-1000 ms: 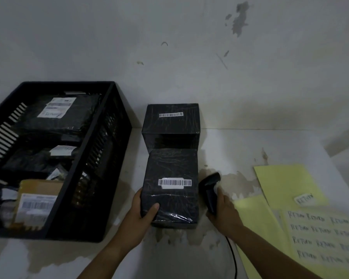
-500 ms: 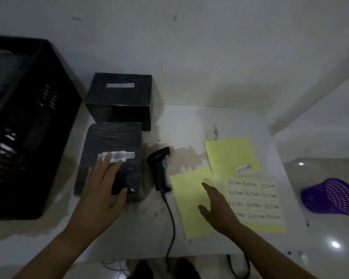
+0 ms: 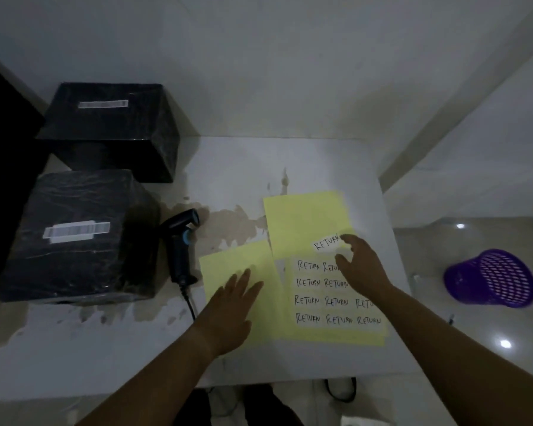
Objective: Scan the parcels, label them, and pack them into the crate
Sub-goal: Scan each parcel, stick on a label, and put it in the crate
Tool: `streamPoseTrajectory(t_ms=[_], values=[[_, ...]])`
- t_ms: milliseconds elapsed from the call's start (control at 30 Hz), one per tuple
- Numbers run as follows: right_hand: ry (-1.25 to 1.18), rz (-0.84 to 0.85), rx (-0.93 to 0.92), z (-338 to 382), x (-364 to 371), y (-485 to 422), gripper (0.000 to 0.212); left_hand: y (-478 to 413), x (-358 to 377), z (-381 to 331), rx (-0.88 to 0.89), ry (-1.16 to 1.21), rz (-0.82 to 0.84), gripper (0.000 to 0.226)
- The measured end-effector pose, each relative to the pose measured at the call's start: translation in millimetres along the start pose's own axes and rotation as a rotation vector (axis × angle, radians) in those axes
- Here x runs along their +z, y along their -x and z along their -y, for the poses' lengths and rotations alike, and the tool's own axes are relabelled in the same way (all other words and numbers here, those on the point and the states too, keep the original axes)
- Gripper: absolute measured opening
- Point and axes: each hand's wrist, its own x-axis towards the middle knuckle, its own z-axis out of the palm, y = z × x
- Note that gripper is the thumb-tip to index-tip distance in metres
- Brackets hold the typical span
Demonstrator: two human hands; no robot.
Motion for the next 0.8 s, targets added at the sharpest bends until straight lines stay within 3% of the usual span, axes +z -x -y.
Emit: streamPoseTrajectory(t_ms=[200,333,567,700,800], values=[[0.119,0.061,-0.012,-15.7,0.3,-46.0,0.053,-27.3,-1.3,-7.0,-0.134,-0.168,0.046,0.109],[0.279,0.038,-0.055,-22.8,3.2,-58.5,0.049,-38.0,-1.7,-6.0,-0.187,-0.121,0.154,0.107],[0.271,-0.081,-0.141,-28.3,7.5,-58.1,0.004,-40.8,3.0,-2.4,-0.192,-0.108,0.178,0.111],[0.225,-0.089,-0.138,-31.7,1.1,-56.9,0.004,-41.8,1.4,-3.7,-0.182,-0.081,0.194,0.109],[0.168,0.013,-0.099,-33.8,-8.1,-56.0,0.011,-40.3,0.0,-1.0,-0.159,-0.044,0.192,0.106]])
